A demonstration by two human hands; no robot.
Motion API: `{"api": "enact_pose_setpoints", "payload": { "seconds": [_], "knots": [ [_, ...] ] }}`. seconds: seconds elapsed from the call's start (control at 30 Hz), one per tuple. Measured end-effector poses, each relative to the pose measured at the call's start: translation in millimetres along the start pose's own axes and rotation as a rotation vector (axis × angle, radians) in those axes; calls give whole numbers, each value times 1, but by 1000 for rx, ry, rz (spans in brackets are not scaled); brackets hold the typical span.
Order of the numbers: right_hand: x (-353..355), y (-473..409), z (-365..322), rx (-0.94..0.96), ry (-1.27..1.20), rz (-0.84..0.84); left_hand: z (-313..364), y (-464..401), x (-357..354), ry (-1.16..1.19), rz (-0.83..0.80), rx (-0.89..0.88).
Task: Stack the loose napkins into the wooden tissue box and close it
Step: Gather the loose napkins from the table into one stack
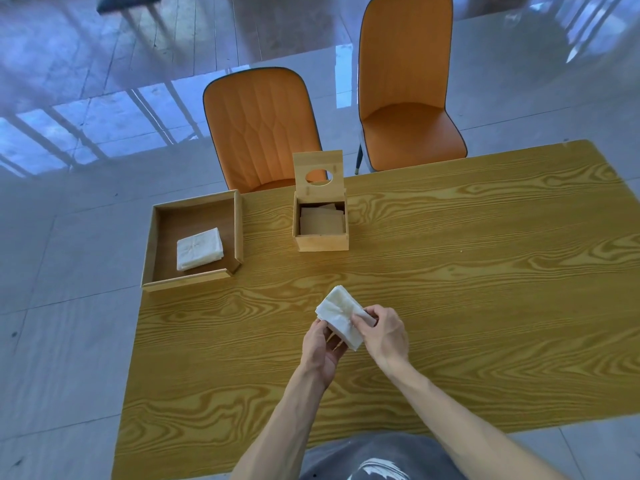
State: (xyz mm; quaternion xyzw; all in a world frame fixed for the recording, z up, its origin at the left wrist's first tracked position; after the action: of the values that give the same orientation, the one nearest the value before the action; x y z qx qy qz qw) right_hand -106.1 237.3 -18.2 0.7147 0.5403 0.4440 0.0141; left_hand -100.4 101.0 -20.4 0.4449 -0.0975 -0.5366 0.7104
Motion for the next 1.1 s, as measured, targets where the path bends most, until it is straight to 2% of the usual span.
{"api": "enact_pose_setpoints", "payload": {
  "seconds": [0.07,0.17,0.2,0.3,0.53,0.73,0.97,1.1],
  "knots": [
    [0,1,0,-26,-87,-9,-1,-2,2,50,7,14],
    [-4,-2,0,-171,-399,-270,0,-4,4,111,11,29],
    [-3,-4,0,-165,-419,-318,1,-5,5,117,7,24],
    [7,-13,-7,1,-238,-282,10,-9,12,34,-49,-14],
    [25,-15,-34,416,149,-137,48,-20,41,-719,-193,-442],
    [17,-16,-19,444,312,-134,54,-19,39,-1155,-197,-624],
    [23,-16,-14,506,322,-5,52,-19,29,-1241,-172,-754],
    [22,-18,-11,499,330,-28,48,-22,27,-1268,-243,-705]
  ]
}}
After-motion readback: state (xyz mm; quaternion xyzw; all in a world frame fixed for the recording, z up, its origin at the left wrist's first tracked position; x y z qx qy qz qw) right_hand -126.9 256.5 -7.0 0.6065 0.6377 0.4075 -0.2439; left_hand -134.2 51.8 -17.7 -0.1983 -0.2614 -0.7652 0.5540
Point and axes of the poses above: each hand's wrist, its own y-axis away from the middle knuckle, its own x-axis out of the back of the hand, z = x × y, the point moved 4 cm from there along -y, towards the middle knuckle, and after that the axes turned 8 degrees about -x, right-handed, at the moved point
